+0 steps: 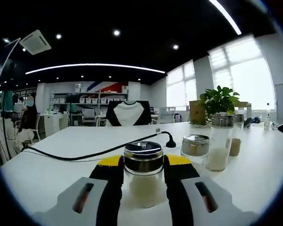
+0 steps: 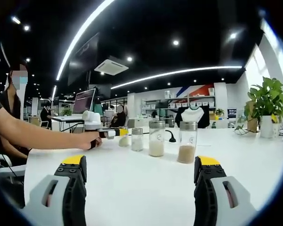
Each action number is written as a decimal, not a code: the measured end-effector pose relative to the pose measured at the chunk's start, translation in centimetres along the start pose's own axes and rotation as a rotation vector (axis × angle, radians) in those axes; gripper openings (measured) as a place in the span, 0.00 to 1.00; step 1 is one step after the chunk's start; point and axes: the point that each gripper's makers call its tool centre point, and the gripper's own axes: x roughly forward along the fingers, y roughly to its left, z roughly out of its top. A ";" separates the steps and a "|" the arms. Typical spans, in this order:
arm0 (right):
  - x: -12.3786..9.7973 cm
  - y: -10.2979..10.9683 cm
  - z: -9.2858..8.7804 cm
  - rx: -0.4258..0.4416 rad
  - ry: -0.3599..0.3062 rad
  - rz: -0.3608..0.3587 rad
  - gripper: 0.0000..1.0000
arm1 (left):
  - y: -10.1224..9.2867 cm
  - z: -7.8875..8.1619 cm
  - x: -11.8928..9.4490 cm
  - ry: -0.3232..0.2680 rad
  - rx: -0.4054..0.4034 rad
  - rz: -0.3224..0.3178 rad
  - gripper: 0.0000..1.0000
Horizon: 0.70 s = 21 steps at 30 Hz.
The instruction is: Rotate the seasoning bottle until the label or dispensing opening points toward the visible target arrow and the bottle remains upright within the marked orientation range
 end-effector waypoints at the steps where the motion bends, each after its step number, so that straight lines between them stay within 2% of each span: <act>1: 0.0 0.0 0.1 0.000 -0.001 0.000 0.96 | 0.0 0.0 0.0 0.001 -0.003 -0.001 0.36; 8: -0.1 -0.2 0.2 0.008 -0.005 -0.004 0.96 | -0.1 0.1 0.1 0.036 0.022 -0.004 0.35; 13: -0.1 -0.1 0.3 0.002 -0.005 -0.001 0.95 | -0.8 0.2 -0.2 0.041 0.099 -0.035 0.34; 17: -0.1 0.0 0.3 0.007 -0.010 0.002 0.95 | -1.2 0.2 -0.3 0.050 0.114 -0.037 0.34; 21: -0.1 -0.1 0.1 0.005 -0.003 0.003 0.95 | -1.6 0.1 -0.5 0.039 0.095 -0.056 0.34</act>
